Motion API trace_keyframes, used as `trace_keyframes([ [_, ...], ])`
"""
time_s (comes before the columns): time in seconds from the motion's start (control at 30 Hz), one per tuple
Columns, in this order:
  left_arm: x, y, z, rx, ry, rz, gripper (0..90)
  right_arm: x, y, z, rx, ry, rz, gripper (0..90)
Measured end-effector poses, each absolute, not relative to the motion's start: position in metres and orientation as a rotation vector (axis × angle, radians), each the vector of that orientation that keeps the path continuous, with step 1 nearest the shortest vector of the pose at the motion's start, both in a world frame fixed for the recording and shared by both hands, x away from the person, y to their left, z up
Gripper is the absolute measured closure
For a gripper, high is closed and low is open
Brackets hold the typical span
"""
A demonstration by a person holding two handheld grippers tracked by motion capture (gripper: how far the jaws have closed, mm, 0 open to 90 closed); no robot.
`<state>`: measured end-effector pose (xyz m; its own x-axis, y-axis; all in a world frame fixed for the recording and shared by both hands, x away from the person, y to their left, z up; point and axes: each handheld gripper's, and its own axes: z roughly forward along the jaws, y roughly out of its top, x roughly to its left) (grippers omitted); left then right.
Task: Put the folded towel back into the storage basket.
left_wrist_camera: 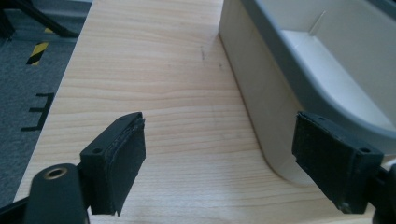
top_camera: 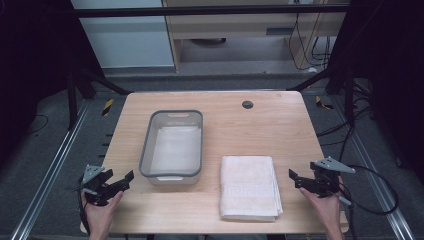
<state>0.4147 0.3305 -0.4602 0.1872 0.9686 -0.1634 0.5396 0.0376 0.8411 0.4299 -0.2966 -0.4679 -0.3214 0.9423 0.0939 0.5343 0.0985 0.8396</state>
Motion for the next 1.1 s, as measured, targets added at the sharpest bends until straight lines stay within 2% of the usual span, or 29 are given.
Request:
trace_keyframes([
  [0.5, 0.402, 0.317, -0.445, 1.606, 1.373, 0.646, 19.4, 0.427, -0.291, -0.463, 1.414, 1.941, 1.159, 18.0],
  [1.1, 0.406, 0.304, -0.431, 1.62, 1.305, 0.639, 21.3, 0.43, -0.288, -0.448, 1.356, 1.941, 1.235, 22.4],
])
